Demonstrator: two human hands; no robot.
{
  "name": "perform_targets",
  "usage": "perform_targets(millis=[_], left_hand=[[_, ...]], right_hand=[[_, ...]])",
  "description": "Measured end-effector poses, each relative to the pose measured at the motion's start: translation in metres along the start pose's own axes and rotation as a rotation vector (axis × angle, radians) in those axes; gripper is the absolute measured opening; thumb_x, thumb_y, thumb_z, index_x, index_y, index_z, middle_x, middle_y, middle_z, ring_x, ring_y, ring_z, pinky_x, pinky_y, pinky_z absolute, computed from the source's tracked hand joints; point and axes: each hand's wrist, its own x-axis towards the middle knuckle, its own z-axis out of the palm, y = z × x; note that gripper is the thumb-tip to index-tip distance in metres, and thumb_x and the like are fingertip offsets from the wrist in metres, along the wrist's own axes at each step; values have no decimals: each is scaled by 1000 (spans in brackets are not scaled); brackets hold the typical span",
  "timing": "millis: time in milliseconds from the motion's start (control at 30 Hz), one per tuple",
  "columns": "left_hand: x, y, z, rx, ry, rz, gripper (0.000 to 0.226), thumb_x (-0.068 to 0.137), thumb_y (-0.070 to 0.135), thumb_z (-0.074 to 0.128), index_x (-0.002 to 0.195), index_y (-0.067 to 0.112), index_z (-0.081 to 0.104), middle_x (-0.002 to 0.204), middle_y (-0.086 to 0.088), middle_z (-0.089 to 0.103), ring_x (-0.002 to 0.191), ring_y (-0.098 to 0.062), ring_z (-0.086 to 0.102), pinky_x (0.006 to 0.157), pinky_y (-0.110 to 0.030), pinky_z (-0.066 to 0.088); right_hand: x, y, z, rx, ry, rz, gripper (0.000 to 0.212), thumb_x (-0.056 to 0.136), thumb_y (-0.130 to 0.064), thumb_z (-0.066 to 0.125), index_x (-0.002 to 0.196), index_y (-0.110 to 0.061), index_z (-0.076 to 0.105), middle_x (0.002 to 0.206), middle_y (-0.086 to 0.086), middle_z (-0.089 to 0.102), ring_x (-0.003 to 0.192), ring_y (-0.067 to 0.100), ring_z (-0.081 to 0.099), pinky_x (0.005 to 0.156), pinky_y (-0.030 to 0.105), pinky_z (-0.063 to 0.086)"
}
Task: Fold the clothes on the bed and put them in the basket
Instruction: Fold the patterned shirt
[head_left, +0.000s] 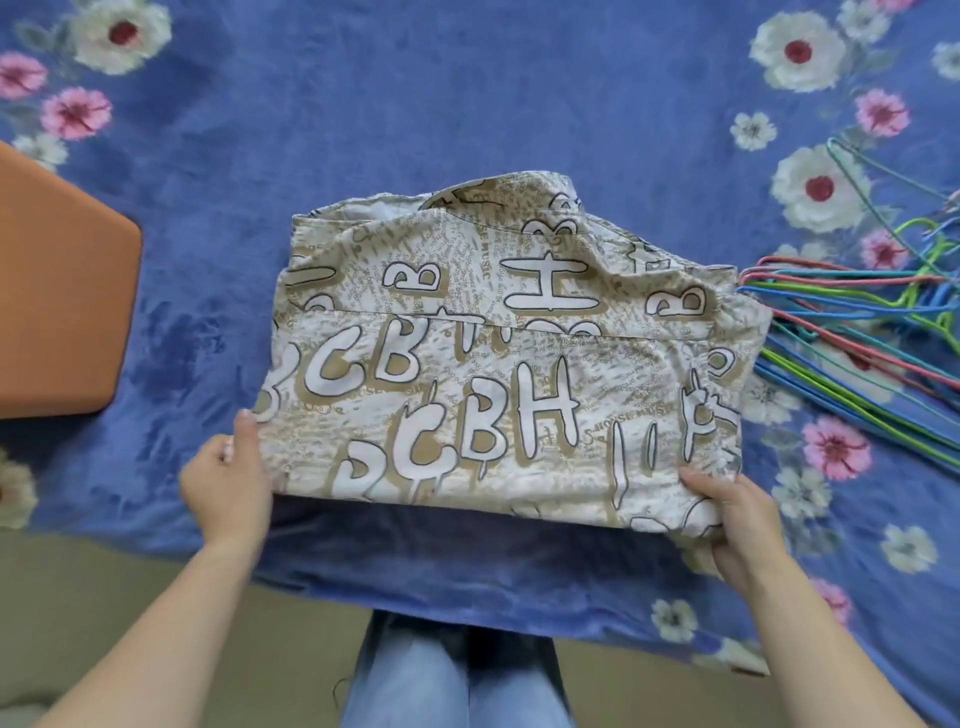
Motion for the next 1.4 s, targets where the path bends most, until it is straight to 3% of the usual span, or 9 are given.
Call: perform_targets(millis=[200, 300, 400, 633, 700, 767, 833, 1267, 1400], left_hand=[[25, -44, -28, 273, 3, 78, 62, 95, 53, 46, 63, 1, 38, 61, -17, 46, 70, -40, 47, 64, -45, 35], [22, -46, -17, 345, 19, 113, 37, 94, 45, 49, 88, 9, 54, 95, -19, 60, 105, -42, 48, 91, -53, 36], [5, -5, 14, 281, 74, 227, 43, 94, 30, 47, 131, 10, 43, 142, -19, 38, 133, -38, 29, 107, -56, 20], [-19, 85, 118, 611, -456, 983, 60, 97, 56, 17, 153, 38, 5, 162, 0, -17, 147, -26, -21, 115, -52, -14], [-12, 108, 140, 697, -492, 1006, 58, 98, 60, 12, 151, 46, -5, 158, 1, -31, 141, -30, -34, 111, -57, -21], [-4, 131, 158, 760, -529, 885, 59, 96, 65, 8, 149, 49, -11, 159, -2, -27, 138, -37, -37, 108, -63, -21], [-2, 149, 177, 809, -542, 756, 64, 92, 71, 5, 150, 47, -11, 162, -7, -15, 137, -43, -35, 105, -68, -19], [-81, 151, 233, 724, -548, 864, 71, 99, 57, 16, 153, 24, -16, 156, -7, -33, 141, -33, -34, 110, -58, -19], [-128, 128, 207, 629, -749, 1022, 68, 100, 56, 7, 149, 19, -25, 154, -7, -37, 139, -23, -38, 115, -50, -18]], right_hand=[[-21, 33, -16, -551, -193, 132, 30, 70, -1, 79, 99, -2, 73, 91, 12, 76, 84, 32, 72, 74, 42, 55], [-19, 34, -15, -635, -90, 39, 23, 73, -4, 77, 95, -5, 70, 94, 11, 74, 84, 26, 68, 72, 40, 54], [-20, 12, 4, -556, 17, -199, 51, 80, -35, 78, 118, -10, 54, 112, 8, 64, 94, 23, 60, 67, 33, 43], [14, -61, 61, -504, 241, -260, 101, 80, -62, 66, 152, -10, 18, 157, 12, 29, 142, 32, 31, 111, 45, 30], [28, -69, 64, -569, 254, -275, 88, 83, -60, 64, 145, -4, 34, 148, 16, 41, 136, 34, 38, 106, 43, 35], [41, -70, 61, -658, 260, -349, 61, 85, -62, 60, 106, -6, 61, 113, 20, 60, 110, 36, 54, 81, 42, 43], [54, -66, 54, -698, 277, -433, 55, 91, -59, 53, 63, -12, 42, 69, 11, 49, 73, 29, 48, 54, 35, 27], [69, -57, 34, -591, 95, -450, 55, 98, -51, 45, 56, -20, 26, 53, -2, 24, 52, 16, 25, 54, 34, 14], [64, -60, 32, -523, 41, -380, 53, 98, -47, 49, 58, -23, 24, 56, -2, 22, 52, 14, 22, 55, 33, 14]])
